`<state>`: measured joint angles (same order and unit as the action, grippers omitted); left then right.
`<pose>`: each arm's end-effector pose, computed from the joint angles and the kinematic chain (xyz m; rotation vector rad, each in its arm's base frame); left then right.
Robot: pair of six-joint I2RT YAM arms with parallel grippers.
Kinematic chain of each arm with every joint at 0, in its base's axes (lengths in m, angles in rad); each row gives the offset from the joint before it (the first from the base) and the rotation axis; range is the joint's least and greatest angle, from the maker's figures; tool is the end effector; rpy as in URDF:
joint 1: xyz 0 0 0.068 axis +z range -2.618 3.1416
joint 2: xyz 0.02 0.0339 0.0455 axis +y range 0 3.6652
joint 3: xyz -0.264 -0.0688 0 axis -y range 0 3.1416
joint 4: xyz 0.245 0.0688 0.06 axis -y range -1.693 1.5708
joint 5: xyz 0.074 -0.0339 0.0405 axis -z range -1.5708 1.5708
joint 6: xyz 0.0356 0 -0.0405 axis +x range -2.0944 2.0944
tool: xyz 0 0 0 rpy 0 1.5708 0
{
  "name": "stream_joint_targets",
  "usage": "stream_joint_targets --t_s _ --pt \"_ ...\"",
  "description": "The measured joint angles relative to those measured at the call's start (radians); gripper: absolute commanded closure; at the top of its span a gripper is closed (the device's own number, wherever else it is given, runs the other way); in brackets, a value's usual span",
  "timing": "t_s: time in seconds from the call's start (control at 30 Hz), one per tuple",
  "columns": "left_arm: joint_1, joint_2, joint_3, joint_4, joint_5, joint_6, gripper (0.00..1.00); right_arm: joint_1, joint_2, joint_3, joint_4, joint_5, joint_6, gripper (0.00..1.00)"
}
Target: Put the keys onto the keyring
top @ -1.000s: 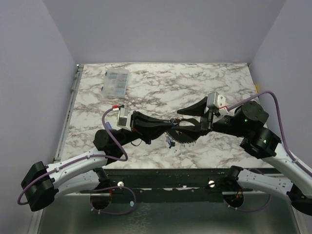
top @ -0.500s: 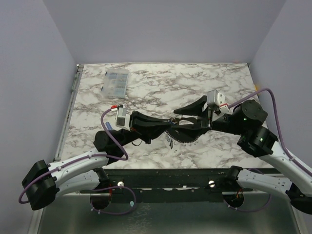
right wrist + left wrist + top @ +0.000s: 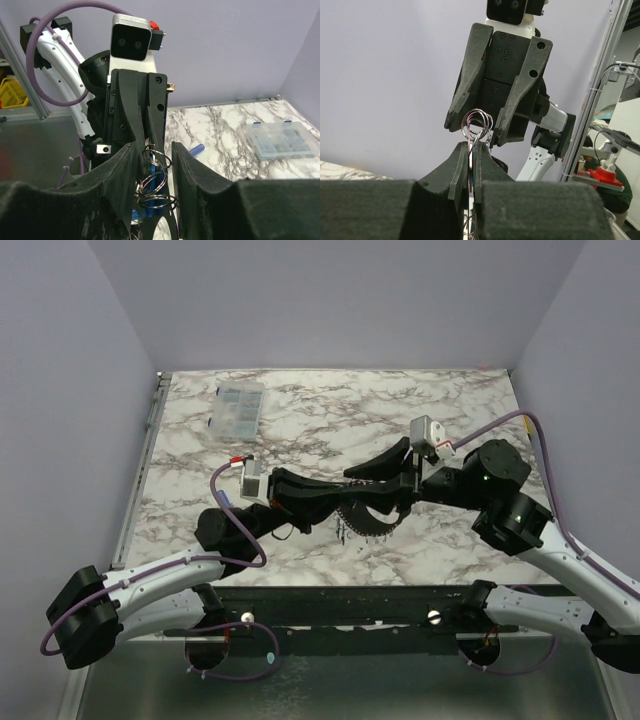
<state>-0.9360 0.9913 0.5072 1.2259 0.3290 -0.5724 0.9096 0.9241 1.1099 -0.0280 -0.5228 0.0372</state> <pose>0.1091 -0.1675 0.3462 0.5056 0.8386 -1.5366 0.1052 0.1642 0.4449 -1.0369 1.1357 1.1333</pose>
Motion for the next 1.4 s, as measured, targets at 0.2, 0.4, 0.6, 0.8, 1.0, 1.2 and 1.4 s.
stream_joint_targets --t_s 0.2,0.4,0.6,0.8,1.0,1.2,1.4 --pt "0.000 0.005 -0.008 -0.003 -0.007 0.003 1.00 0.000 0.031 0.003 -0.001 -0.009 0.000 0.54" --pt "0.000 0.008 -0.009 -0.016 -0.015 0.008 1.00 0.000 0.041 0.003 -0.013 -0.016 0.000 0.54" --pt "0.000 0.008 -0.009 -0.024 -0.021 0.012 1.00 0.000 0.044 0.005 -0.031 -0.015 -0.008 0.44" --pt "0.000 0.008 -0.009 -0.032 -0.031 0.018 1.00 0.002 0.032 0.017 -0.095 0.025 -0.044 0.34" --pt "0.000 0.006 -0.009 -0.010 -0.037 0.020 1.00 0.002 0.006 0.041 -0.156 0.067 -0.054 0.46" --pt "0.000 0.007 -0.009 0.000 -0.039 0.019 1.00 0.002 0.005 0.047 -0.161 0.069 -0.052 0.46" --pt "0.000 0.009 -0.008 -0.006 -0.032 0.026 1.00 0.002 0.009 0.085 -0.238 0.070 -0.101 0.31"
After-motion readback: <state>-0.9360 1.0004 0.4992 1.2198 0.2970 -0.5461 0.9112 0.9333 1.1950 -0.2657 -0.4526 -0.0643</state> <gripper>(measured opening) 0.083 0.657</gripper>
